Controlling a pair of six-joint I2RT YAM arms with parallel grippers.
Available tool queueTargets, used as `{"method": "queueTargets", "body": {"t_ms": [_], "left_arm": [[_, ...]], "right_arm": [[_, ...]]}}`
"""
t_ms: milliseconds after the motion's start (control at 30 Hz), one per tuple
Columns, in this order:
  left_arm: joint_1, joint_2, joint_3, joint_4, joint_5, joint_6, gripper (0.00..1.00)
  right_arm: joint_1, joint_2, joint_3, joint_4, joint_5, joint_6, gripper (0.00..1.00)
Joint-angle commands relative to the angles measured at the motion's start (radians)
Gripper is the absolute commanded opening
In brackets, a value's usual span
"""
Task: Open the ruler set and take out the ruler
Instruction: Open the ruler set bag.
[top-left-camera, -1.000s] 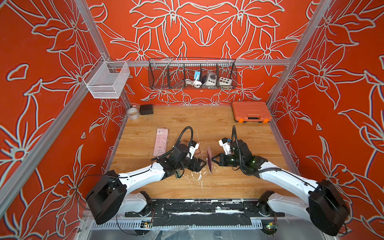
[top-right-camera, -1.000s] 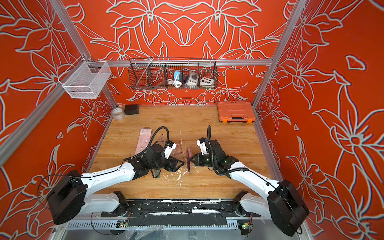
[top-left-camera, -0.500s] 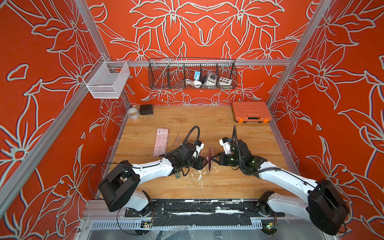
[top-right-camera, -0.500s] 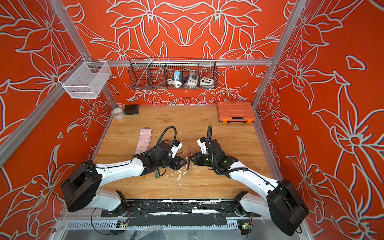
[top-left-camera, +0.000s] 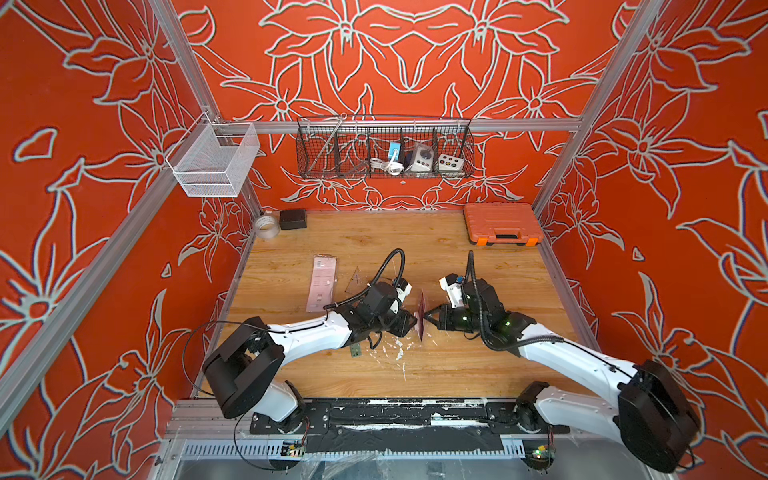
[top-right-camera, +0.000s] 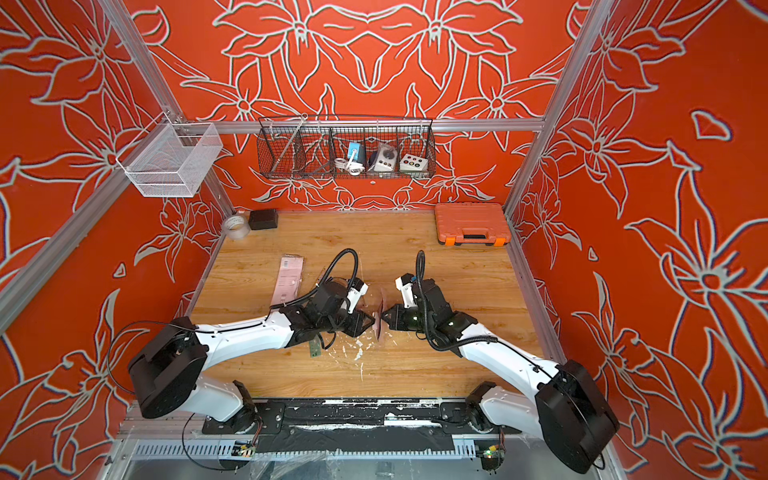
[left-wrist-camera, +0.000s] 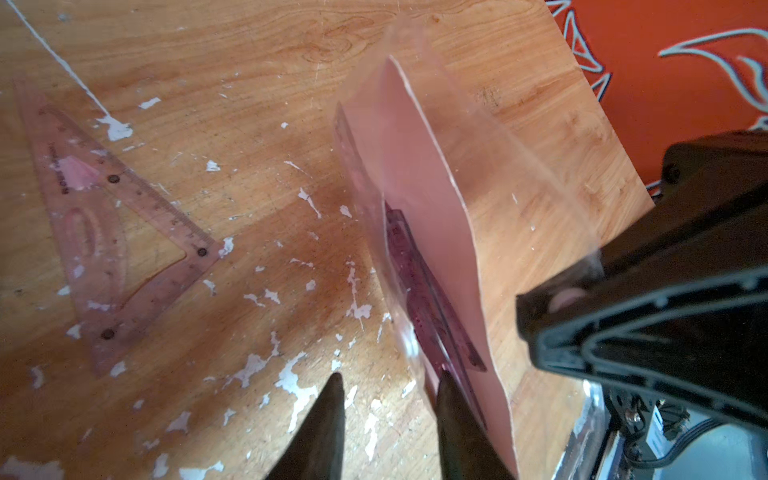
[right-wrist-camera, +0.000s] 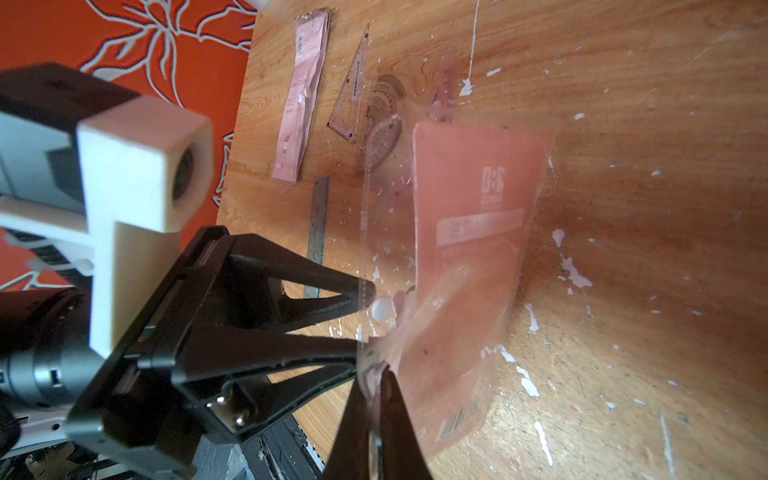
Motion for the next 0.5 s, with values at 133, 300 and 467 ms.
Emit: {"method": "queueTargets", "body": {"t_ms": [133,300,467], "left_arm": [[-0.022,0.061,0.043,-0.019,0.014,0.012,0.18],[-0.026,0.048,0.043,-0.051,-0.018,0.009,0.01],[-0.026,-0.026,0.05,-0.149,-0.142,0.009,0.0]], "right_arm": [[-0.002,0.003,0.009,0.023,0.031,-0.009,0.0],[-0.003,-0.015,0.0,0.01,0.064,-0.014,0.0],[-0.003,0.009,0.003,0.013,0.061,-0.018,0.0]]}}
